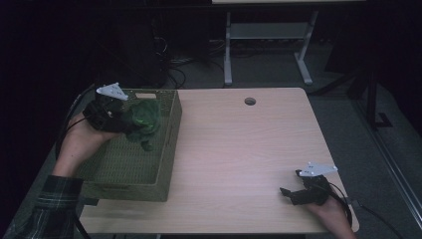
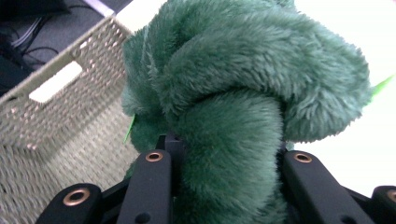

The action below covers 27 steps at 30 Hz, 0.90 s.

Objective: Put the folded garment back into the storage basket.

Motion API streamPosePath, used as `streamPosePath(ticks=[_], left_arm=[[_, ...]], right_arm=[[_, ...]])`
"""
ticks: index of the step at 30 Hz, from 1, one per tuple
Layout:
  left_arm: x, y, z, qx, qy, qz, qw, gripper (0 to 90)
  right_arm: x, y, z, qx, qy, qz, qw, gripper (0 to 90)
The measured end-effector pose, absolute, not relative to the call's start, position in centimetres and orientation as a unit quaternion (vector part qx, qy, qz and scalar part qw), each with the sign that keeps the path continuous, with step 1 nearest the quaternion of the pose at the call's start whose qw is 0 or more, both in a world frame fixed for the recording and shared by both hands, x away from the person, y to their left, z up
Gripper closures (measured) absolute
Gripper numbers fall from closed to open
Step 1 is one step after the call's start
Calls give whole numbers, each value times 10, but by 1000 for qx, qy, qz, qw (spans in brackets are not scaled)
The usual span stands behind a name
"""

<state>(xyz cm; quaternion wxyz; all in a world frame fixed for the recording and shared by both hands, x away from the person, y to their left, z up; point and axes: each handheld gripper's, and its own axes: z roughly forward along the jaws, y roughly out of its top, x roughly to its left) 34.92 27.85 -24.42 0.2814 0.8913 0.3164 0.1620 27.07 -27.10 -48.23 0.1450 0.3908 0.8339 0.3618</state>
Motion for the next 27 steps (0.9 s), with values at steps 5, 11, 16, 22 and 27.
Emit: streamPosePath(ticks=[5,11,16,22,27], left_arm=[[355,286,-266,886,334,163,278,651],[362,290,-293,884,344,157,276,649],[369,291,-311,883,345,158,275,648],[375,290,-336,881,359,154,268,648],[381,290,-355,879,368,155,259,646]], right_arm=[[271,-271,-482,391,834,362,145,92],[271,-271,-482,391,834,362,145,92],[271,-271,-482,390,834,361,147,92],[271,-271,-482,389,834,362,147,92],[271,-271,-482,390,834,362,146,92]])
